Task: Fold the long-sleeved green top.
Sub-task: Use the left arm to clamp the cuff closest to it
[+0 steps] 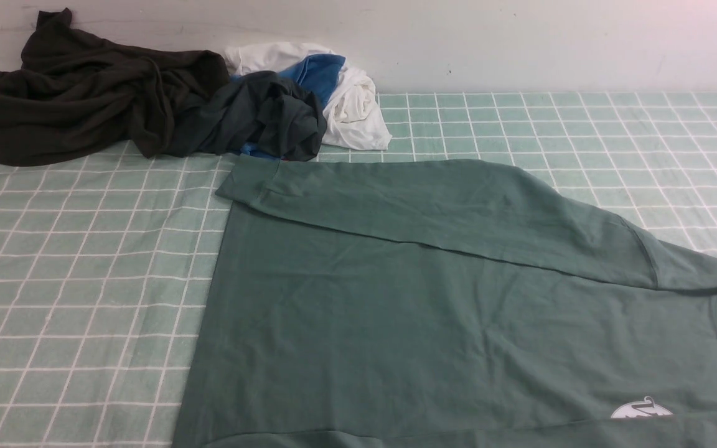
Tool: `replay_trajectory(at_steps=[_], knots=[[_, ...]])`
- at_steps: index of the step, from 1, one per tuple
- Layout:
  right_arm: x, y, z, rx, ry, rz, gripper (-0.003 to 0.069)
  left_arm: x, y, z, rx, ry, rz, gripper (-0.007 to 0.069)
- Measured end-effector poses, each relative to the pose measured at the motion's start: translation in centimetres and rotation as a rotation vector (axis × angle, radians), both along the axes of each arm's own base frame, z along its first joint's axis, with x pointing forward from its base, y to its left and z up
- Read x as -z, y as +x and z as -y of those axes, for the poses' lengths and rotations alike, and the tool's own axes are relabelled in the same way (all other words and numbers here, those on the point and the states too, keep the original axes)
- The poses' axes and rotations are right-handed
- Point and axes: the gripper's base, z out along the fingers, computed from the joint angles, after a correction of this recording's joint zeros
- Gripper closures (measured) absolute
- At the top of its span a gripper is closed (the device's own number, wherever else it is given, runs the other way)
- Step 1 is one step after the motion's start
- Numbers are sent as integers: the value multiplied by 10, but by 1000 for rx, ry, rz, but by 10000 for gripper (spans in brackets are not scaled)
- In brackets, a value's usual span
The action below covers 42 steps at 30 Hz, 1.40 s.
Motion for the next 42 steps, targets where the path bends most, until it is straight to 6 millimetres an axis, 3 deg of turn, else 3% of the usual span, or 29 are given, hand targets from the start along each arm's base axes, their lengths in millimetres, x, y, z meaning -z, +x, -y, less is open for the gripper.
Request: replay_trajectory(at_steps=[27, 30, 37, 39, 42], knots=[[0, 0, 0, 0, 0, 0, 673, 0, 0, -4, -13, 127, -11, 627], [0, 0, 0, 0, 2, 0, 673, 0, 0, -1, -27, -58, 11, 627], [0, 0, -2, -2, 128, 7, 673, -4, 2, 10, -79, -775, 71, 627], [0, 0, -4, -4, 230, 11, 673, -5, 2, 12, -86, -898, 70, 627], [-1, 0, -8, -8, 417, 16, 673, -5, 2, 12, -87, -943, 67, 627]])
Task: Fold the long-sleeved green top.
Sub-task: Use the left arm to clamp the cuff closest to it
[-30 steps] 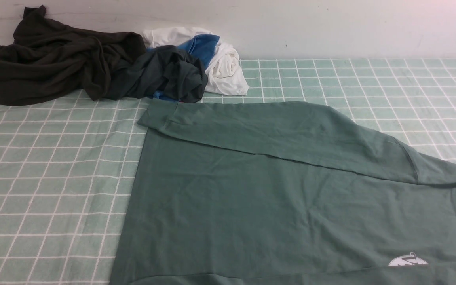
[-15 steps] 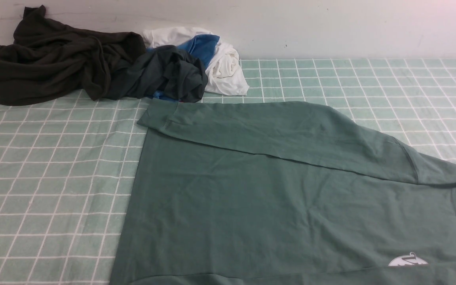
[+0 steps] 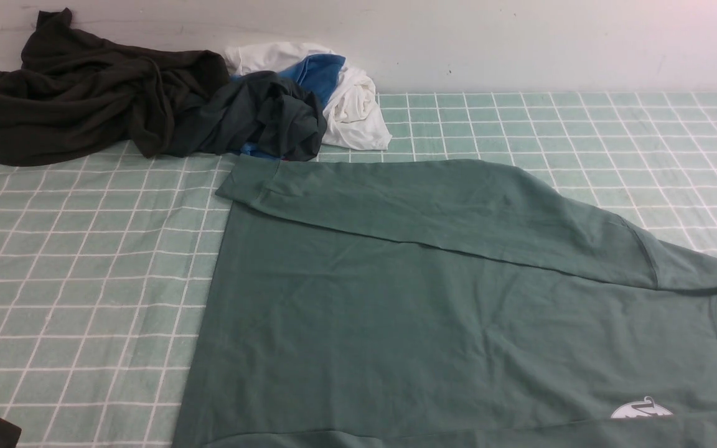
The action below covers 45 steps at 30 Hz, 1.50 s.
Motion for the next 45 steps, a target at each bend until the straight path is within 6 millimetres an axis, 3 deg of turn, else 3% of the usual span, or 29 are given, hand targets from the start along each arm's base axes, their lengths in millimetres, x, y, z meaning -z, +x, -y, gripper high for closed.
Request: replay_trajectory(at_steps=[2, 3, 6, 12, 15, 16, 17, 20, 23, 26, 27, 29, 31, 35, 39, 45], knots=[[0, 0, -2, -3, 110, 2, 673, 0, 0, 0, 0, -2, 0, 627], [-1, 0, -5, -8, 279, 5, 673, 0, 0, 0, 0, -4, 0, 627], [-5, 0, -9, -16, 493, 18, 673, 0, 0, 0, 0, -11, -1, 627], [-8, 1, -8, -14, 550, 50, 673, -4, -1, 1, 29, 81, 3, 627], [-8, 1, -8, -18, 496, 60, 673, -36, -7, 4, 92, 279, 64, 627], [-8, 1, -8, -19, 491, 60, 673, -36, -7, 4, 95, 292, 63, 627], [-8, 1, -8, -28, 434, 61, 673, -60, -12, 7, 136, 427, 87, 627], [-20, 2, -8, -51, 296, 57, 673, -87, -8, 8, 219, 617, 8, 627], [-50, 11, -7, -65, 93, 34, 673, -119, 6, 6, 328, 774, -144, 627], [-93, 33, -6, -118, -157, -21, 673, -149, 31, 2, 459, 909, -318, 627], [-100, 34, -6, -128, -173, -20, 673, -150, 33, 2, 468, 927, -330, 627], [-130, 55, -10, -238, -316, -117, 673, -163, 57, 3, 600, 1014, -440, 627], [-143, 70, -17, -350, -373, -205, 673, -167, 70, 7, 693, 1063, -491, 627], [-153, 87, -39, -640, -454, -424, 673, -150, 95, 30, 927, 1118, -584, 627], [-134, 92, -58, -878, -531, -701, 673, -122, 116, 63, 1152, 1154, -672, 624], [-118, 96, -73, -984, -618, -813, 673, -75, 145, 101, 1323, 1188, -773, 579]])
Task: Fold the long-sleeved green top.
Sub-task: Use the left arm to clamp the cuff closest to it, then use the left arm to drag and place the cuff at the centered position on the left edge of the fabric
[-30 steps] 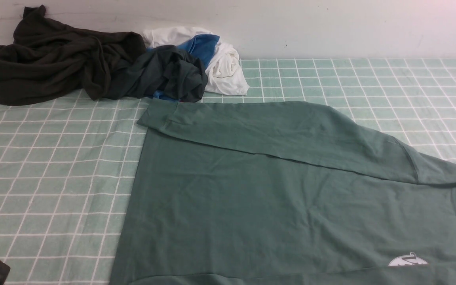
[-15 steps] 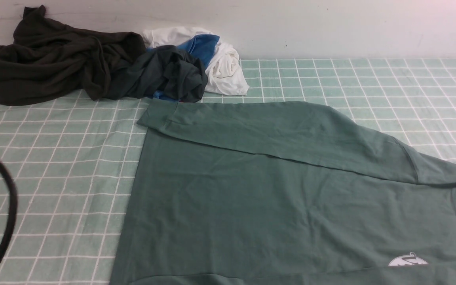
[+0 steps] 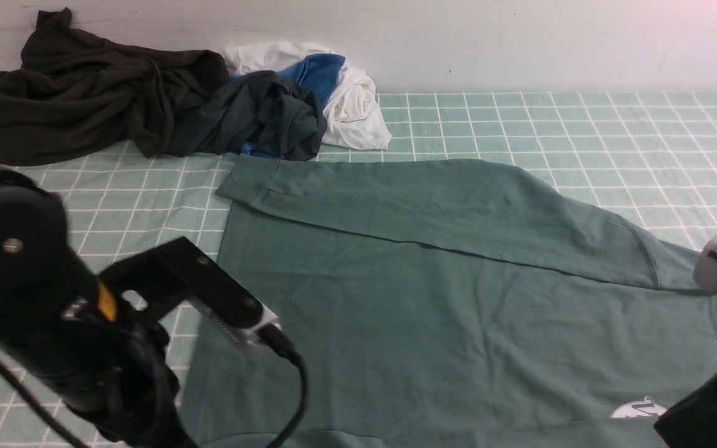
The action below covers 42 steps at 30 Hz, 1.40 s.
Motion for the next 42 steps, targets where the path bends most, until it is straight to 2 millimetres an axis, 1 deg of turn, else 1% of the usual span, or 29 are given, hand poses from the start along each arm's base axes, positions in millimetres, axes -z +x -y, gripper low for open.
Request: replay_trajectory(at_steps=[2, 4, 6, 7, 8, 9, 10, 12, 15, 19, 20, 21, 23, 24, 25, 27, 28, 30, 34, 35, 36, 37, 38, 40, 42], knots=[[1, 0, -1, -9, -2, -3, 673, 19, 11, 10, 14, 15, -26, 540], [1, 0, -1, -8, -6, -2, 673, 38, 22, 17, 18, 34, -53, 496], [1, 0, -1, -10, -9, -1, 673, 55, 31, 20, 27, 60, -77, 445], [1, 0, -1, -10, -10, 0, 673, 60, 33, 21, 29, 66, -80, 428], [1, 0, -1, -15, -14, 2, 673, 70, 38, 24, 32, 78, -96, 391], [1, 0, 0, -17, -15, 3, 673, 71, 39, 24, 32, 78, -95, 385], [1, 0, 0, -20, -17, 5, 673, 82, 43, 26, 32, 87, -110, 340], [1, 0, 0, -23, -19, 9, 673, 92, 45, 28, 27, 91, -131, 304], [0, 1, -1, -20, -15, 22, 673, 101, 45, 31, 20, 84, -172, 281], [0, 3, -1, -16, -11, 34, 673, 101, 45, 33, 46, 64, -188, 306], [0, 3, -1, -16, -10, 36, 673, 101, 45, 34, 55, 59, -197, 363], [0, 3, -1, -15, -10, 38, 673, 101, 45, 34, 58, 59, -202, 398], [0, 3, -1, -15, -10, 38, 673, 100, 45, 35, 59, 61, -218, 492], [0, 3, -1, -14, -9, 40, 673, 98, 47, 36, 61, 63, -225, 544], [0, 3, -1, -14, -9, 40, 673, 94, 49, 37, 64, 64, -227, 578], [0, 3, -1, -14, -11, 44, 673, 85, 55, 41, 70, 62, -224, 606], [0, 4, -1, -14, -11, 44, 673, 82, 57, 42, 73, 63, -221, 606], [0, 5, 0, -14, -25, 58, 673, 65, 68, 47, 85, 60, -190, 608], [0, 8, 6, 13, -80, 83, 673, 20, 94, 57, 109, 48, -71, 608], [1, 9, 8, 37, -99, 91, 673, 6, 101, 59, 115, 47, -27, 608], [1, 10, 9, 55, -112, 95, 673, -3, 106, 61, 117, 43, 1, 608], [1, 10, 10, 64, -120, 97, 673, -8, 108, 62, 118, 39, 15, 608], [1, 12, 13, 98, -145, 109, 673, -23, 116, 64, 121, 38, 66, 608], [0, 14, 18, 151, -180, 131, 673, -39, 126, 68, 122, 27, 116, 608], [0, 16, 20, 174, -194, 144, 673, -40, 132, 71, 122, 27, 127, 608]])
